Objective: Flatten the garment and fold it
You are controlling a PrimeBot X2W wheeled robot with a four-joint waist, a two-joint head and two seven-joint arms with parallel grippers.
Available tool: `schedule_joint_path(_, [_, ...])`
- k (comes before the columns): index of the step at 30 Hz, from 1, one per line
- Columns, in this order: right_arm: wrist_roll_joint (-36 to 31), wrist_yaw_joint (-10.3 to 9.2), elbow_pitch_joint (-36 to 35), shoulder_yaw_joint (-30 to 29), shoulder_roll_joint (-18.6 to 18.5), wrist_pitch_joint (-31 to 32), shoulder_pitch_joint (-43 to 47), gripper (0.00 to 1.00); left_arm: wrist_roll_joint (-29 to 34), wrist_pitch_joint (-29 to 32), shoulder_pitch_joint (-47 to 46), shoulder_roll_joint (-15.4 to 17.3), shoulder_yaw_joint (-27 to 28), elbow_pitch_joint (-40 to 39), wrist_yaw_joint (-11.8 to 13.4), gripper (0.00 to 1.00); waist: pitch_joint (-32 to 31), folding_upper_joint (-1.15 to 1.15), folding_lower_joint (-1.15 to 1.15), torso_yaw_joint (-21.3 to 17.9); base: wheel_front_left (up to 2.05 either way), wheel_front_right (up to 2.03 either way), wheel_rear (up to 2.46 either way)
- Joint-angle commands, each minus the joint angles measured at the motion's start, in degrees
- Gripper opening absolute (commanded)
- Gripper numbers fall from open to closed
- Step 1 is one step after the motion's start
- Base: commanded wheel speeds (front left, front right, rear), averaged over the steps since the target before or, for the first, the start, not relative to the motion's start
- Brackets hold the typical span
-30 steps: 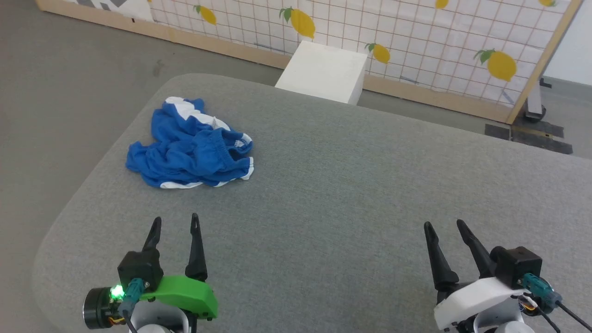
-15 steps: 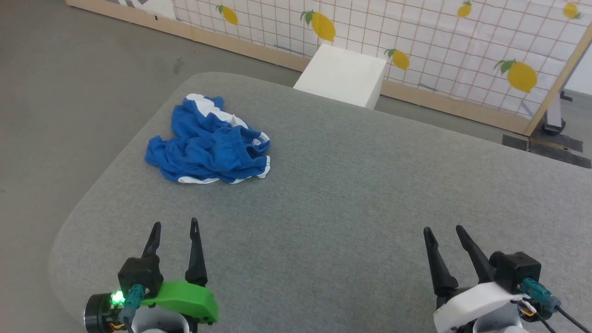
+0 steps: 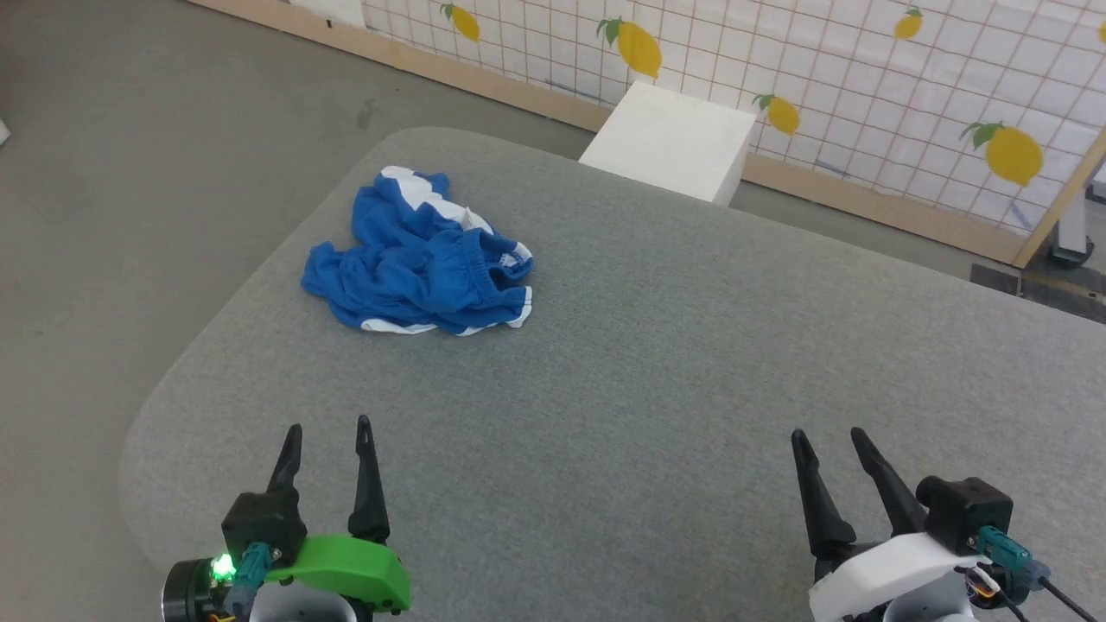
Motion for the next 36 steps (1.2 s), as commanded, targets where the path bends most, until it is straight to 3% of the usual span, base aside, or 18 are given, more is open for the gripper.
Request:
schedule_joint_path(1, [0.6, -0.08, 0.4, 0.1, 0.0, -0.6, 0.8, 1.0, -0.1, -0.6, 0.6, -0.3, -0.1, 0.3, 0.4, 1.0, 0.1, 0.0, 0.0, 0.4, 0.0, 0.0, 0.0])
schedule_joint_path(20, [1.0, -0.09, 0.1, -0.2, 0.0, -0.6, 0.9, 1.0, -0.8, -1.7, -0.3, -0.3, -0.3, 1.1, 0.6, 1.0, 1.0, 0.0, 0.0, 1.9, 0.0, 0.0, 0.0])
schedule_joint_path(27, [-0.3, -0.09, -1.4, -0.2, 0.0, 0.8, -0.6, 1.0, -3.0, -1.0, -10.6, 2.3, 1.6, 4.4, -2.2, 1.0, 3.8, 0.0, 0.0, 0.0, 0.0, 0.0, 0.0])
schedule_joint_path(33, [-3.7, -0.09, -5.4, -1.9, 0.0, 3.9, -3.3, 1.0, -9.4, 7.6, -25.3, 5.6, 3.7, 11.3, -7.8, 1.0, 11.0, 0.0, 0.0, -4.1, 0.0, 0.0, 0.0])
schedule_joint_path(36, [-4.9, -0.09, -7.3, -2.5, 0.0, 5.2, -4.5, 1.0, -11.4, 12.6, -31.0, 6.4, 4.0, 14.6, -8.6, 1.0, 14.5, 0.0, 0.0, -6.3, 0.0, 0.0, 0.0])
